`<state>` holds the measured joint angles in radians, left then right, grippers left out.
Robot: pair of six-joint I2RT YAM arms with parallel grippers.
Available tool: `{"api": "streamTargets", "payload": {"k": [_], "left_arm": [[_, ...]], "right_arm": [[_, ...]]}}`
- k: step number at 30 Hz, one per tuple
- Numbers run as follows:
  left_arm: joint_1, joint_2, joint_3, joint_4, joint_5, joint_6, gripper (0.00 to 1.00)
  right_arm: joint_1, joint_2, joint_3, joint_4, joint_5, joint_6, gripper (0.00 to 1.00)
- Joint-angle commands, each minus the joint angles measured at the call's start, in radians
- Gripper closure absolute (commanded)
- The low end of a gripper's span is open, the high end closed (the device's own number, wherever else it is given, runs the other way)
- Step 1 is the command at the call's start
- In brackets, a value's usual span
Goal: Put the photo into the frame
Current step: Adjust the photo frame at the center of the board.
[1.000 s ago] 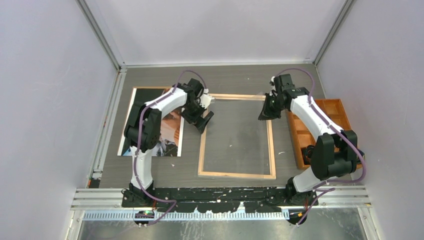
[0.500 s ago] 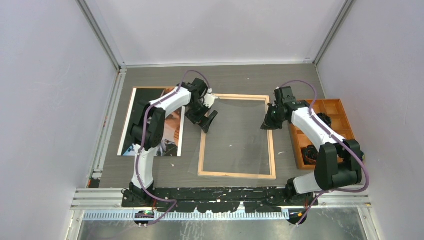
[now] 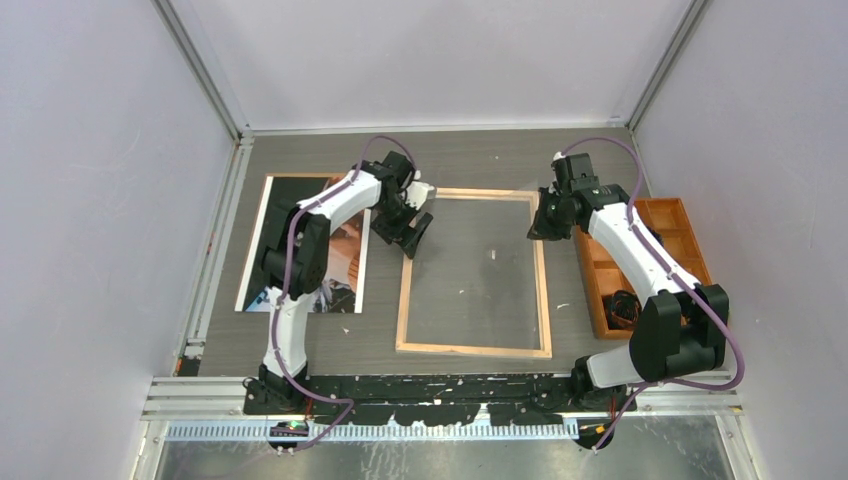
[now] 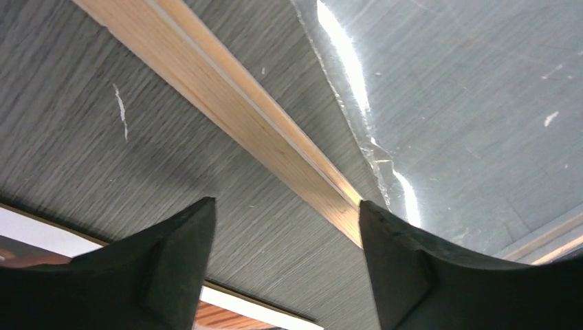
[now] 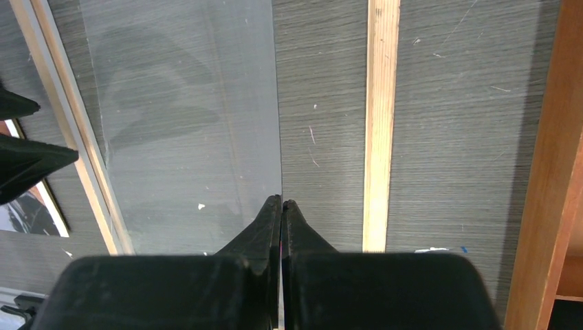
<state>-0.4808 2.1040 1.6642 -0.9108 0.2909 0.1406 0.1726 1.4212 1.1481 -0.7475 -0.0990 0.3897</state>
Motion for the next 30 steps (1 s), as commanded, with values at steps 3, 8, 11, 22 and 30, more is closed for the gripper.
{"api": "streamTargets", "payload": {"k": [3, 8, 11, 22, 30], "left_arm": [[0.008, 0.055, 0.022, 0.021, -0.041, -0.015, 0.33], [0.008, 0.074, 0.026, 0.032, -0.055, -0.009, 0.47], [0.008, 0.09, 0.052, 0.031, -0.107, 0.005, 0.6], [0.025, 0.073, 0.101, 0.027, -0.164, 0.016, 0.62], [0.073, -0.014, 0.153, -0.039, -0.071, 0.033, 0.31]], "right_arm": [[-0.005, -0.003, 0.015, 0.028, -0.048, 0.01, 0.99], [-0.004, -0.019, -0.022, 0.057, -0.079, 0.048, 0.99], [-0.004, -0.033, -0.054, 0.082, -0.102, 0.079, 0.99], [-0.005, -0.099, -0.13, 0.182, -0.191, 0.139, 0.99], [-0.005, -0.126, -0.072, 0.229, -0.315, 0.135, 0.99]]}}
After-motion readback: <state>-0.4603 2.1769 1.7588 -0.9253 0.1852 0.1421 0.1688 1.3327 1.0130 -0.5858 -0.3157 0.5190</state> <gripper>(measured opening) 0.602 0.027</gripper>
